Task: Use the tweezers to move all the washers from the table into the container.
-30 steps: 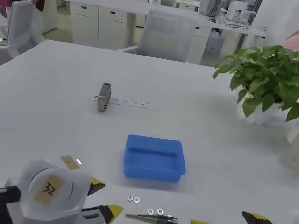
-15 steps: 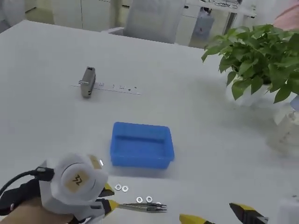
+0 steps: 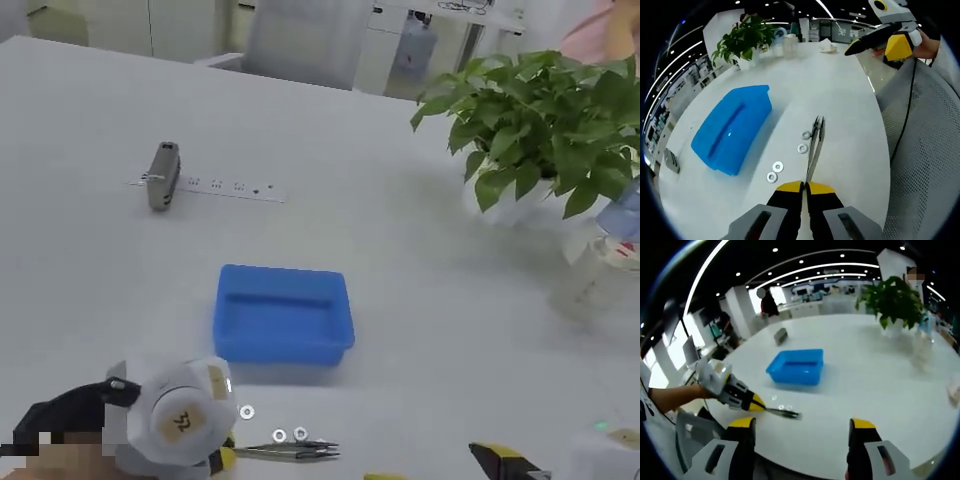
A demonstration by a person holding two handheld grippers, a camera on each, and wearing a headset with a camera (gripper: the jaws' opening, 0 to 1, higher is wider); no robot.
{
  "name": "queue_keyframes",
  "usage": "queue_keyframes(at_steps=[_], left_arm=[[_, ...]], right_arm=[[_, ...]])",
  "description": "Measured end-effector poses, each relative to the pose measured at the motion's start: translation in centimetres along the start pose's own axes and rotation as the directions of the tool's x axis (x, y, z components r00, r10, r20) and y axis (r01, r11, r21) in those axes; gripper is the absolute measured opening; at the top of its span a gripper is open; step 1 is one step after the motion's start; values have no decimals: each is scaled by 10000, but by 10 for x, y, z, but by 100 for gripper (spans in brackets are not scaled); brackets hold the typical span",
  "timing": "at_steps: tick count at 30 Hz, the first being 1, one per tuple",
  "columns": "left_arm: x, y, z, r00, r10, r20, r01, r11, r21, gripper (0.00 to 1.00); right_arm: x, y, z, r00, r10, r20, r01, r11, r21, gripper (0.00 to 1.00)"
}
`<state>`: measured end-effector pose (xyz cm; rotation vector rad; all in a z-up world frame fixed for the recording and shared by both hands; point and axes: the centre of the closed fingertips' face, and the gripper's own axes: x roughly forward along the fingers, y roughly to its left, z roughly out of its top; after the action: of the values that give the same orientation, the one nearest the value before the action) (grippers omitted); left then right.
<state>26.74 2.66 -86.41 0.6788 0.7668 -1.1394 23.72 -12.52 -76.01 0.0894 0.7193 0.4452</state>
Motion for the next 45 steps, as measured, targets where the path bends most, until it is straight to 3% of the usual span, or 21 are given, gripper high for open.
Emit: queue_keyframes(at_steps=[1, 6, 10, 13, 16, 21, 23, 29, 32, 34, 36, 37, 38, 39, 40, 41, 43, 44, 45], left_arm=[[1, -2, 4, 9996, -145, 225, 142, 9998, 101, 0], [-5, -7, 12, 9982, -255, 547, 218, 9975, 673, 0], [-15, -12, 25, 9926, -262, 1186, 230, 9993, 278, 0], [-24, -16, 31, 9901, -114, 1400, 95, 9998, 146, 0], [-38, -22, 46, 9802, 49, 1979, 6, 9996, -278, 0], [-58, -28, 66, 9658, 217, 2585, -97, 9988, -478, 0], [-66, -30, 76, 9563, 303, 2908, -153, 9984, -538, 0], [-79, -31, 90, 9407, 453, 3363, -271, 9979, -589, 0], [-85, -34, 93, 9382, 346, 3443, -218, 9989, -407, 0], [-92, -39, 97, 9367, 170, 3498, -140, 9998, -112, 0], [-100, -44, 101, 9359, -104, 3520, 20, 9997, 243, 0], [-104, -47, 102, 9381, -242, 3456, 107, 9991, 410, 0], [-106, -48, 102, 9391, -271, 3427, 119, 9988, 465, 0], [-110, -51, 104, 9403, -385, 3383, 152, 9974, 711, 0], [-113, -52, 105, 9402, -423, 3379, 153, 9965, 823, 0], [-118, -54, 108, 9406, -502, 3358, 172, 9948, 1007, 0], [-126, -57, 111, 9416, -628, 3309, 214, 9917, 1271, 0], [-129, -59, 113, 9420, -714, 3278, 274, 9902, 1369, 0], [-131, -60, 114, 9424, -796, 3248, 331, 9887, 1461, 0]], right_arm=[[0, 0, 0, 10000, 0, 5, 0, 10000, -17, 74], [-1, 1, 0, 10000, 19, 50, -18, 10000, -43, 74], [0, 4, 0, 9999, 100, 31, -100, 9997, -201, 73], [1, 9, 1, 9996, 277, -34, -278, 9983, -507, 70], [0, 12, 3, 9995, 327, 39, -324, 9974, -640, 69], [-2, 19, 5, 9986, 513, 136, -502, 9961, -721, 67], [-4, 21, 6, 9980, 608, 180, -591, 9950, -800, 66], [-1, 36, 6, 9913, 1313, 46, -1297, 9838, -1237, 56], [2, 52, 7, 9797, 1975, -344, -2002, 9564, -2128, 47], [5, 71, 8, 9645, 2547, -694, -2639, 9232, -2795, 37], [9, 86, 10, 9509, 2940, -971, -3091, 8848, -3487, 31], [13, 93, 8, 9435, 3045, -1305, -3312, 8564, -3962, 29], [14, 95, 7, 9414, 3062, -1415, -3372, 8444, -4163, 28], [18, 100, 5, 9355, 3091, -1711, -3533, 8115, -4655, 28], [20, 102, 3, 9311, 3129, -1874, -3647, 7946, -4854, 27], [21, 108, 0, 9191, 3272, -2193, -3939, 7622, -5137, 26], [22, 116, -2, 9047, 3472, -2470, -4260, 7250, -5411, 24], [21, 120, -2, 8950, 3597, -2638, -4458, 6996, -5584, 23], [21, 122, -2, 8921, 3639, -2679, -4516, 6954, -5590, 21]])
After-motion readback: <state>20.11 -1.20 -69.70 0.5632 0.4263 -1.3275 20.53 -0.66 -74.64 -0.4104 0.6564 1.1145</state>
